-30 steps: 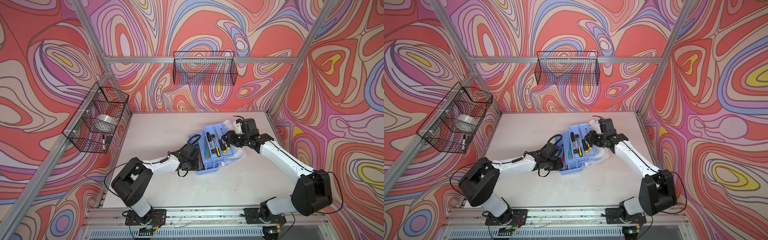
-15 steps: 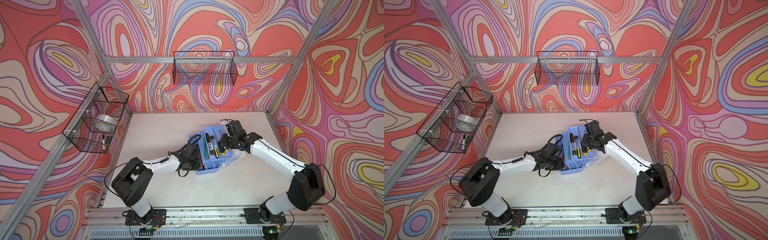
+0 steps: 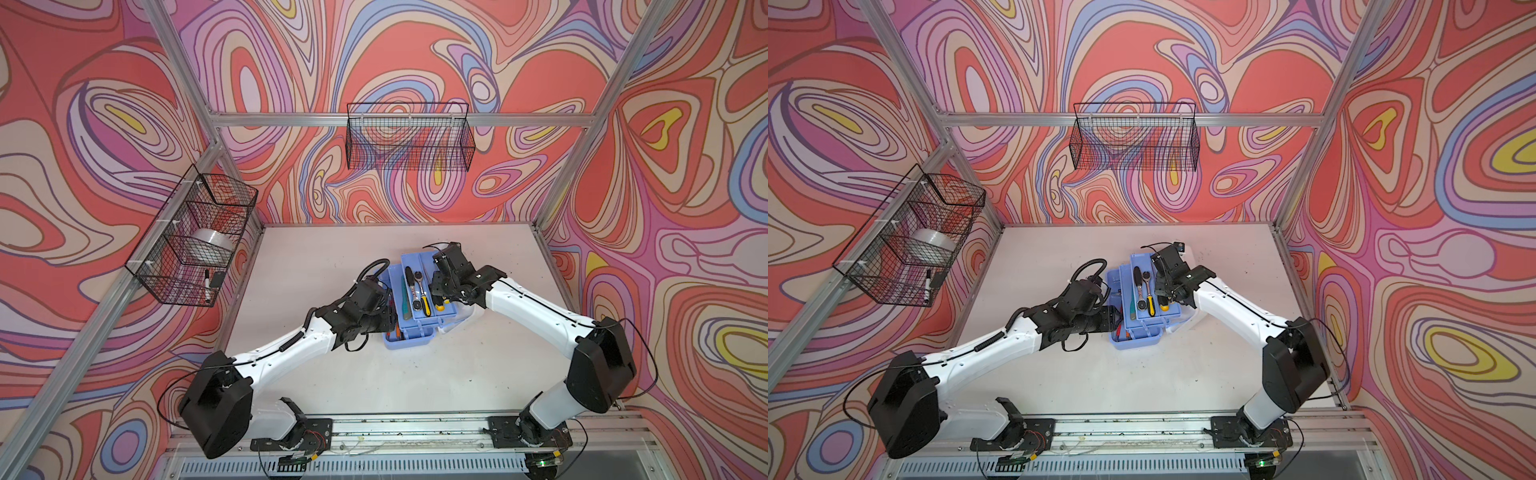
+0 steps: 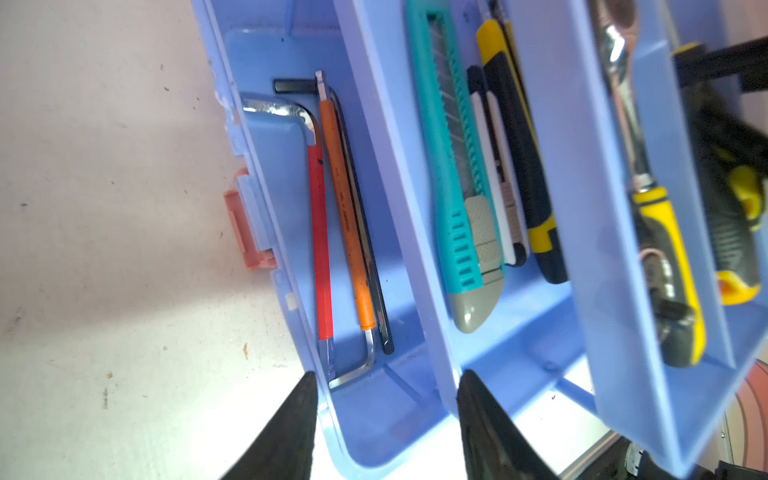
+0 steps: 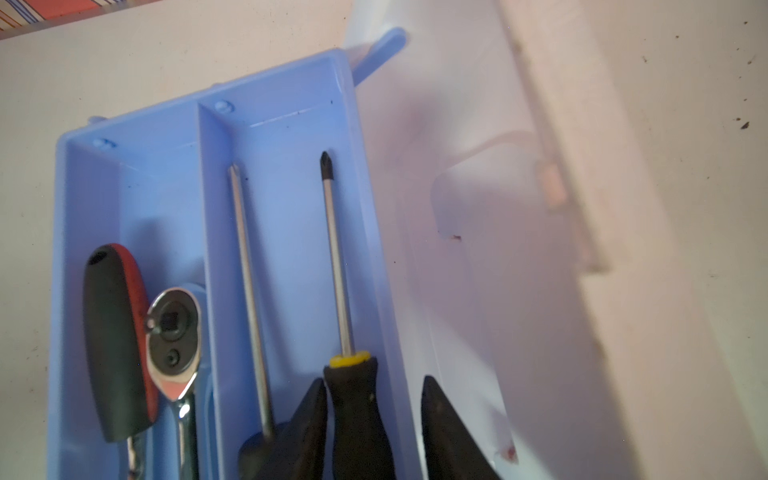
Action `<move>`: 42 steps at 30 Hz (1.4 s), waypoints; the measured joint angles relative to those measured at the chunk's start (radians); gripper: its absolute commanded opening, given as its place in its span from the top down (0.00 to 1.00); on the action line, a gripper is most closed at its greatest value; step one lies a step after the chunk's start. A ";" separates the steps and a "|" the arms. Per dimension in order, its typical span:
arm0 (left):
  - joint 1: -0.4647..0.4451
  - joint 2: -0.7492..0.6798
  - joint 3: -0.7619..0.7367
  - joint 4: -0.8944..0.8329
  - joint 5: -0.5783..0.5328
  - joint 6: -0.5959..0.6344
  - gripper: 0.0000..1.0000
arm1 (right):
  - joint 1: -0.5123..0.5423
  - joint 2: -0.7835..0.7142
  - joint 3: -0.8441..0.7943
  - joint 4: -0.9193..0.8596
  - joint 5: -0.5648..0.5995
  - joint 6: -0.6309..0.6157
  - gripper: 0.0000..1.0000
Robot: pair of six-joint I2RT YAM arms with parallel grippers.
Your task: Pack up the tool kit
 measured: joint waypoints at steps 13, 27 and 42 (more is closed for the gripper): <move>0.057 0.089 0.023 -0.007 0.008 0.076 0.44 | 0.029 0.031 0.031 -0.026 0.048 -0.019 0.62; 0.062 0.018 0.023 0.009 0.003 0.101 0.37 | 0.095 0.082 0.084 -0.060 0.143 -0.003 0.63; 0.074 0.139 0.069 0.029 0.013 0.138 0.76 | 0.177 0.167 0.193 -0.135 0.204 0.029 0.63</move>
